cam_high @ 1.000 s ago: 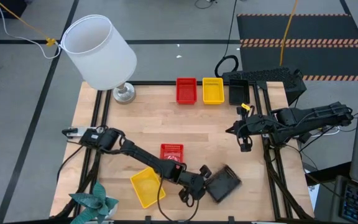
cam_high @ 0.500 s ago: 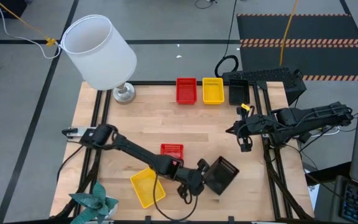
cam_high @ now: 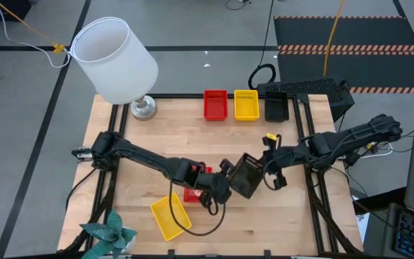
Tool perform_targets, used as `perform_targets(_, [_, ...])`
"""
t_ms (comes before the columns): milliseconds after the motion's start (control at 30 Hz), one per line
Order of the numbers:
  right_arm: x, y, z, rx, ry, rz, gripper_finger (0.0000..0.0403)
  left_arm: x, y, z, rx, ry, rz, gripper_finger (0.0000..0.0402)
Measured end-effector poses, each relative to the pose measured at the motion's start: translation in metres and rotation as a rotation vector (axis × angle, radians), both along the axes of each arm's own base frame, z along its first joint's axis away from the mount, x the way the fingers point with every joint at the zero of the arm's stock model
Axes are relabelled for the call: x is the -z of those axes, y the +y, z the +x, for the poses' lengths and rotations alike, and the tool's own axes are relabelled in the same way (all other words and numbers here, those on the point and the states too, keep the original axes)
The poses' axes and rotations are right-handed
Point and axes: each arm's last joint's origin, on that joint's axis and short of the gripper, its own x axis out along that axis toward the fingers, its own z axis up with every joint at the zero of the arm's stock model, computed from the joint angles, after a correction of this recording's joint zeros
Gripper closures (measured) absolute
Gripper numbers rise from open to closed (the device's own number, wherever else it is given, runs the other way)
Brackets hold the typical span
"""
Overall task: Stack baskets by color
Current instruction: Stack the bottom black bin on top of the black bin
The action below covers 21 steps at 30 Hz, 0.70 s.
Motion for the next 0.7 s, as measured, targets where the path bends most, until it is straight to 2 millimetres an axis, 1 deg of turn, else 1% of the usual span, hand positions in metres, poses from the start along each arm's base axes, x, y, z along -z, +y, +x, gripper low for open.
perform_targets(100, [-0.004,0.008,0.007,-0.029,0.006,0.0,0.0303,0.003,0.006,-0.001,-0.034,0.033,-0.01,0.039])
perform_targets(233, [0.002,0.017,0.013,-0.051,0.045,-0.003,0.0291,0.009,0.007,-0.002,-0.049,0.06,-0.009,0.0394])
perform_targets(367, [0.008,0.02,0.018,0.019,0.077,0.039,0.0289,0.009,0.009,-0.002,-0.127,0.04,0.013,0.0391])
perform_targets(433, [0.009,0.018,0.02,0.088,0.074,0.078,0.0289,0.008,0.011,-0.002,-0.167,0.026,0.048,0.0387])
perform_targets(533, [0.006,0.011,0.022,0.258,0.026,0.145,0.0289,0.008,0.015,-0.002,-0.233,0.007,0.08,0.0389])
perform_targets(600, [0.002,0.006,0.023,0.358,-0.019,0.186,0.0289,0.008,0.018,-0.001,-0.275,-0.002,0.095,0.0394])
perform_targets(700, [-0.005,-0.002,0.021,0.463,-0.096,0.213,0.0289,0.007,0.024,-0.001,-0.35,-0.027,0.138,0.0392])
